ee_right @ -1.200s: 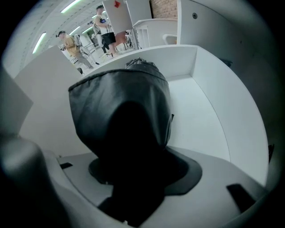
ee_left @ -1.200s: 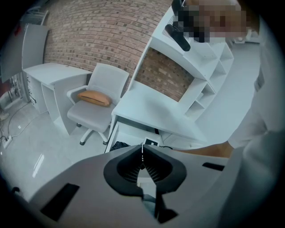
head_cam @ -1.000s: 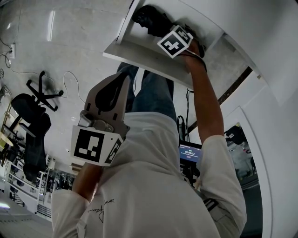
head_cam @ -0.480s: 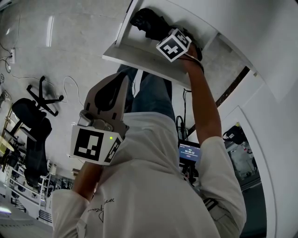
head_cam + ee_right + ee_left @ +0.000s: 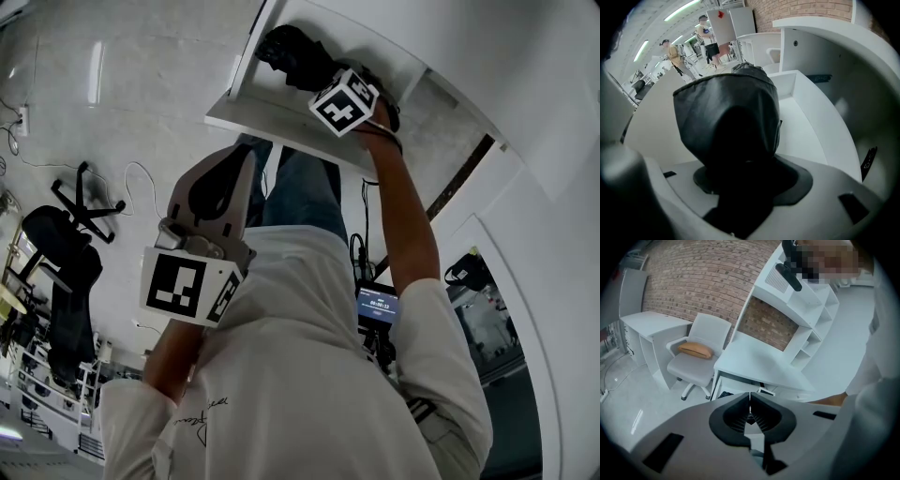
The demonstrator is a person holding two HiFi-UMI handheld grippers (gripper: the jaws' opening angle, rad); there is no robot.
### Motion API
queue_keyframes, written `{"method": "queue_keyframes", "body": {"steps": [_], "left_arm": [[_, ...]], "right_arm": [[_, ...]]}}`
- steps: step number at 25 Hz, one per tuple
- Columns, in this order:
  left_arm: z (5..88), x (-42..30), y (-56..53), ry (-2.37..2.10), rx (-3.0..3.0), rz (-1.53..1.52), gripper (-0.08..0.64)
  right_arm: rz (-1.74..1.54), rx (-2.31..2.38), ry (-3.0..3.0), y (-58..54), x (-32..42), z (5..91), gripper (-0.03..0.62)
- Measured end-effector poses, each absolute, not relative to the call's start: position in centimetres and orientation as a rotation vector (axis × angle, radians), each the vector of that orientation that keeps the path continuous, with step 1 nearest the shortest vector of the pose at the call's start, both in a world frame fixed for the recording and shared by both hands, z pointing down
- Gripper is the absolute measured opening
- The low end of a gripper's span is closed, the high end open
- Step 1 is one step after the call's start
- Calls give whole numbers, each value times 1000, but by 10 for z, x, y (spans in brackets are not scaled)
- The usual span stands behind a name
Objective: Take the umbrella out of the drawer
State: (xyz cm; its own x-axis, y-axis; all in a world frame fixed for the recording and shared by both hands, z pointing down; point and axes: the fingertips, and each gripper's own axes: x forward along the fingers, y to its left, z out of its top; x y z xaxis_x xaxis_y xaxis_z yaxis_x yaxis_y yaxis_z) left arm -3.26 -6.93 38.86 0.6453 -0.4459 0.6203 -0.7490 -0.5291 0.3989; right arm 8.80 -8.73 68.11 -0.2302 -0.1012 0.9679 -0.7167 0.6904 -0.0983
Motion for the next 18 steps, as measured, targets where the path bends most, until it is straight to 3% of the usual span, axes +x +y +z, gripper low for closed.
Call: {"method": "queue_keyframes", "body": {"steps": [18], "left_arm": [[362,-33,-76,-928,2295,565,18]], "right_arm": [[655,708,-1775,-76,84,644,247]]}}
